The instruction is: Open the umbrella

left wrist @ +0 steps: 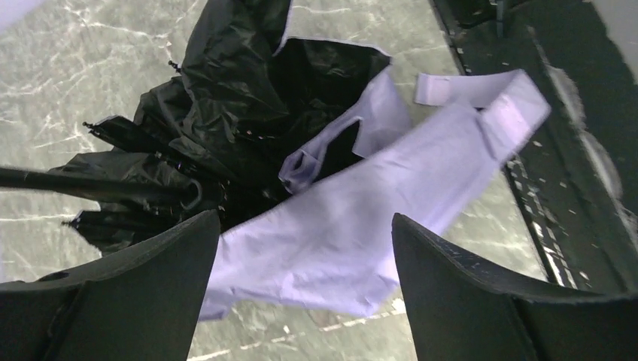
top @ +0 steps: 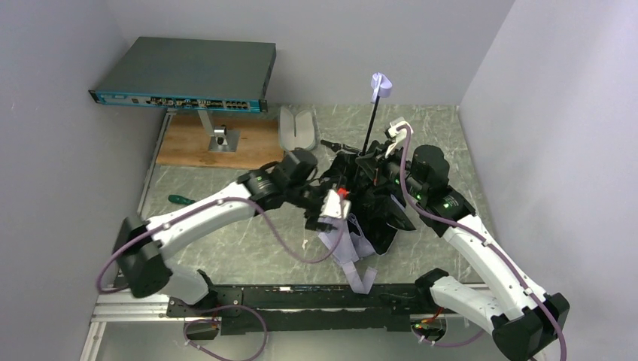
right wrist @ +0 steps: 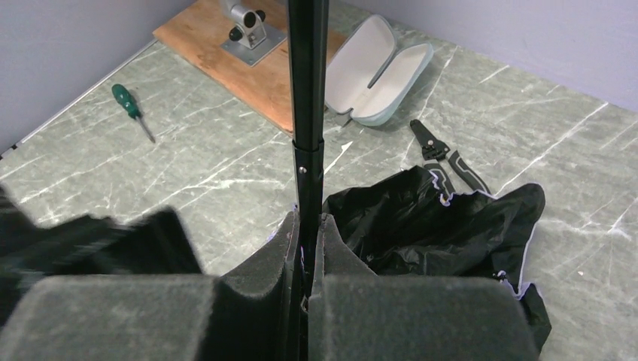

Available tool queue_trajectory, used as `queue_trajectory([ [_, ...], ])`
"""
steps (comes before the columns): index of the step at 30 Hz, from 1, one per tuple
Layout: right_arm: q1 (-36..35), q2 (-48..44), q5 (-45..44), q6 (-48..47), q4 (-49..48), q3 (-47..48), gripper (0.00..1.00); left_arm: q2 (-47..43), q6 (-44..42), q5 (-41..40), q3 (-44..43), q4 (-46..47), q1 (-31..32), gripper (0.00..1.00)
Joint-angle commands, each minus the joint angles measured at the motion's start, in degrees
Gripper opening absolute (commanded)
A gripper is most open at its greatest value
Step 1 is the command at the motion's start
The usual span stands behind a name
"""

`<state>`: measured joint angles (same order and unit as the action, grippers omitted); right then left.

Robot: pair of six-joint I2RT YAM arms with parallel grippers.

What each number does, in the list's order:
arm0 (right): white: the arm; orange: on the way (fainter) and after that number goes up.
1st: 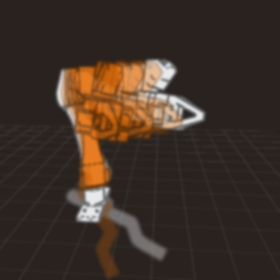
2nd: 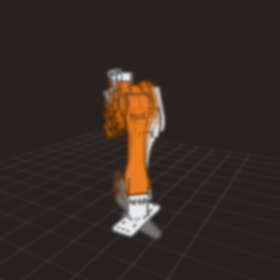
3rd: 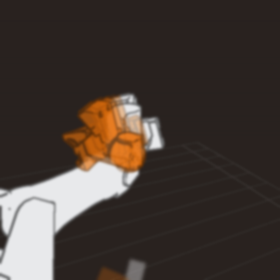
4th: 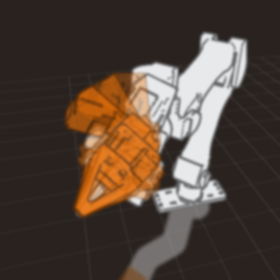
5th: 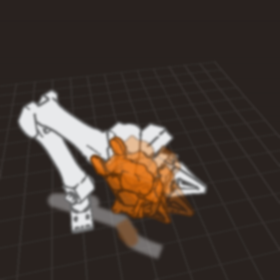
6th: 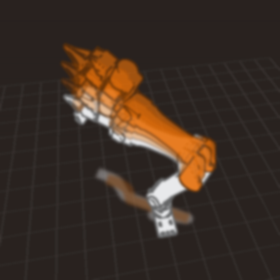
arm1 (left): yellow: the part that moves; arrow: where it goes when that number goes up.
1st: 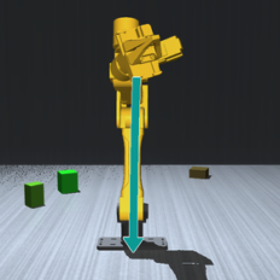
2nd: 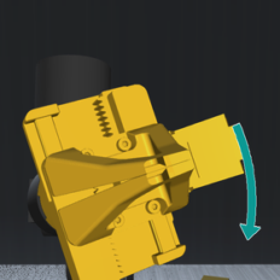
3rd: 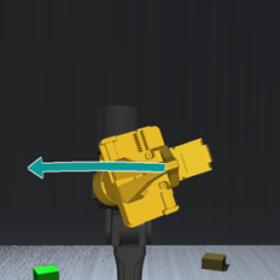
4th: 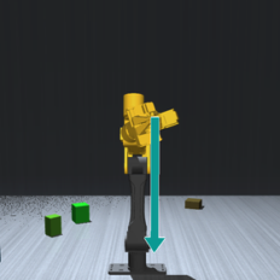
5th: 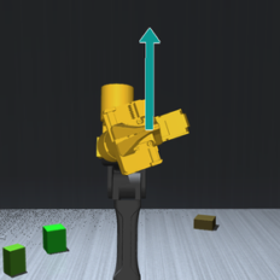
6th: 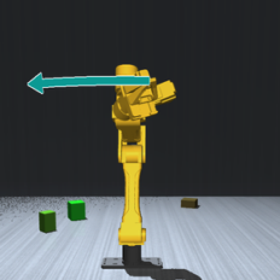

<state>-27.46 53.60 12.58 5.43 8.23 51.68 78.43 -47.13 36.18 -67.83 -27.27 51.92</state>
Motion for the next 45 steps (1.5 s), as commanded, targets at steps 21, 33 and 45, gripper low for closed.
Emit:
queue_trajectory([
  [21, 2.2, -3.4, 8.0, -8.7, -7.7, -0.9, 0.0, -6.6, -8.5, -5.7, 14.9, -7.1, -17.2, 0.72],
  [33, 2.1, -0.4, 16.0, -6.6, -13.2, -3.9, 0.0, -9.6, 22.0, -0.8, 7.3, 21.8, -14.8, 0.73],
  [45, 2.6, -2.4, 14.2, -13.5, 4.9, -4.4, 0.63, 3.9, 29.7, -6.1, 3.9, 28.3, -10.4, 0.76],
])
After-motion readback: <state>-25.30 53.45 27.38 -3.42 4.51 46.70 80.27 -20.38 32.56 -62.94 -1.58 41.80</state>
